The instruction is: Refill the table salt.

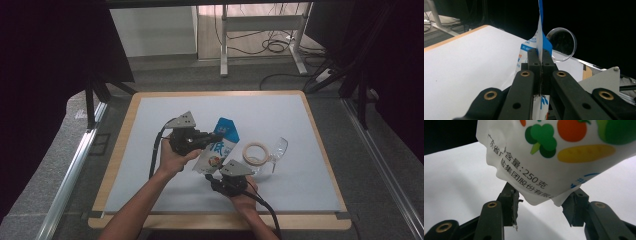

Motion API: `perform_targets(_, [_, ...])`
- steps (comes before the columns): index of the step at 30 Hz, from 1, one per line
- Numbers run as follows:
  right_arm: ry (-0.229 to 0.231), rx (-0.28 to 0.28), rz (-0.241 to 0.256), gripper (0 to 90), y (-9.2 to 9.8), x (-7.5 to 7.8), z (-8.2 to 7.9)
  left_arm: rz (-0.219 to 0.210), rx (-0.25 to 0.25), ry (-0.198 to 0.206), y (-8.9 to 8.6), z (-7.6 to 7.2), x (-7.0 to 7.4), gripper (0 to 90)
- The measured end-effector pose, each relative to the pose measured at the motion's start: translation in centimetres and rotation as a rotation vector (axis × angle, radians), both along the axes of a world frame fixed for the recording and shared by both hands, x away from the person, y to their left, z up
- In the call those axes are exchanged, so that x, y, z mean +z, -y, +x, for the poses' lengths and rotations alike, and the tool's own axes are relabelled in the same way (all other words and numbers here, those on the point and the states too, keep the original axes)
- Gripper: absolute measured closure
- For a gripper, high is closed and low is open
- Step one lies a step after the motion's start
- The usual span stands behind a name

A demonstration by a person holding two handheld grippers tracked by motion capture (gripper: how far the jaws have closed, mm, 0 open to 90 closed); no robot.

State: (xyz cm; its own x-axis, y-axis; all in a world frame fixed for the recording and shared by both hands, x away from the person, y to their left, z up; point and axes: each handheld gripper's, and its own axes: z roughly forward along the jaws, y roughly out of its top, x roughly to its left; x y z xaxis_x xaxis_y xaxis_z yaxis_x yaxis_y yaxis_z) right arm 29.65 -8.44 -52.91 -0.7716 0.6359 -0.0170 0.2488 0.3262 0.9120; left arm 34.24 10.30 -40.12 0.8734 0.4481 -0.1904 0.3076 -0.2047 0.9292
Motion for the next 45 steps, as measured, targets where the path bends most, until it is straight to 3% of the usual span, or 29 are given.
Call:
perform_targets(14, [-0.069,0.04,0.059,52.7,1.6,0.0,-0.2,0.02,-0.001,-0.013,0.9,1.4,-0.4,90.0])
perform_targets(27, [-0.078,0.062,0.083,52.4,3.0,0.3,-0.8,0.045,-0.005,-0.008,2.1,2.0,-0.5,90.0])
perform_targets(45, [-0.089,0.039,0.114,52.2,4.0,0.4,-1.2,0.055,-0.009,-0.01,3.8,2.5,-0.7,90.0])
